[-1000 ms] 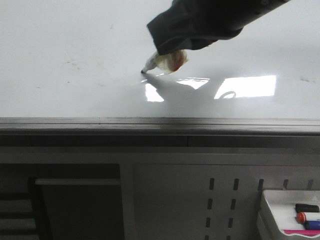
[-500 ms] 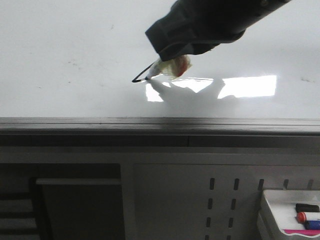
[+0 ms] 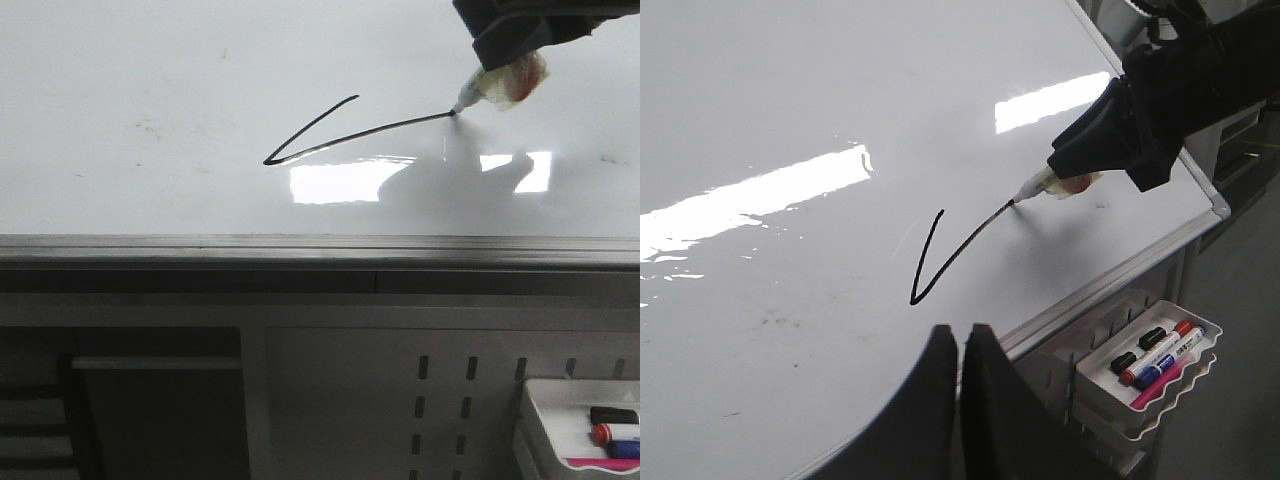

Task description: Write number 4 on whiteboard

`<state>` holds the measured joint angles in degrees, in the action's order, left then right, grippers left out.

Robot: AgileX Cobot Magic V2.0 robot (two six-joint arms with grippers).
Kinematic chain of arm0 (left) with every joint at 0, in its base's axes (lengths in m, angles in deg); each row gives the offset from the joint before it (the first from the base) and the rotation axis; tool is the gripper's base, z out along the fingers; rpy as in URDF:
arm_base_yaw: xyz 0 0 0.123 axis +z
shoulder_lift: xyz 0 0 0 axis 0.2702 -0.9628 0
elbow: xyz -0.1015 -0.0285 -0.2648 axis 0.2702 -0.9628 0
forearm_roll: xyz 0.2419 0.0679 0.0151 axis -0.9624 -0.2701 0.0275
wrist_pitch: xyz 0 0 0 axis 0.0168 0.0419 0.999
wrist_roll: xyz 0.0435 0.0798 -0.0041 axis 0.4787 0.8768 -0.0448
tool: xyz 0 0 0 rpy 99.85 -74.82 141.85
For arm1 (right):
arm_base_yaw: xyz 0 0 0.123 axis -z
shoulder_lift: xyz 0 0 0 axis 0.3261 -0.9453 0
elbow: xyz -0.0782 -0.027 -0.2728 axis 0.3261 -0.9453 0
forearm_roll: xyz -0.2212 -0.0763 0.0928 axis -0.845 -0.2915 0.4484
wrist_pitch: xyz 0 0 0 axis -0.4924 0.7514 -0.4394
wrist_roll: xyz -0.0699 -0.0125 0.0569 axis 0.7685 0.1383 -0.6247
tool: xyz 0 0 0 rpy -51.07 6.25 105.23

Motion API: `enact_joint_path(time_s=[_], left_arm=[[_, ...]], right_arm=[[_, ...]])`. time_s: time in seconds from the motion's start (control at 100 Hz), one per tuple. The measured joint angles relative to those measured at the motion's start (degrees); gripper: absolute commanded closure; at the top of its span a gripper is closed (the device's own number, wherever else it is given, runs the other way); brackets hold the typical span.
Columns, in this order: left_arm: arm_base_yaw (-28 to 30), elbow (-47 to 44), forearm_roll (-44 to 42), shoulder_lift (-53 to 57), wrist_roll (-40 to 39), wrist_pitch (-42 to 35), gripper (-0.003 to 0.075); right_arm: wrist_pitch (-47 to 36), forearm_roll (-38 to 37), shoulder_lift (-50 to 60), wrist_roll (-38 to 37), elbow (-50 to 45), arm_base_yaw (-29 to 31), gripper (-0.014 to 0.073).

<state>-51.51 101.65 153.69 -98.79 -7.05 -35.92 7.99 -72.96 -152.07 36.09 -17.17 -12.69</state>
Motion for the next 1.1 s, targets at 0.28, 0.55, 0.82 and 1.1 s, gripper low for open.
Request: enact_joint_path(time_s=[0.28,0.55,0.82,1.1], left_arm=[[0.0,0.0,0.0,0.0,0.0,0.9,0.0741],[0.0,0.0,0.0,0.0,0.0,2.0,0.0741],[0.0,0.0,0.0,0.0,0.0,2.1,0.0741],[0.0,0.0,0.0,0.0,0.0,2.1,0.0741]], right_arm=[[-2.5,-0.6,2.3,0.0,-0.5,-2.8,0.0646],[-7.1,-0.9,2.6,0.0,-0.4,-3.9,0.0646],[-10.1,-1.2,-1.5,0.0,-0.4,-3.9,0.0646],[-11.3,-1.3,-2.9,0.0,-0.4,-2.4,0.0646]])
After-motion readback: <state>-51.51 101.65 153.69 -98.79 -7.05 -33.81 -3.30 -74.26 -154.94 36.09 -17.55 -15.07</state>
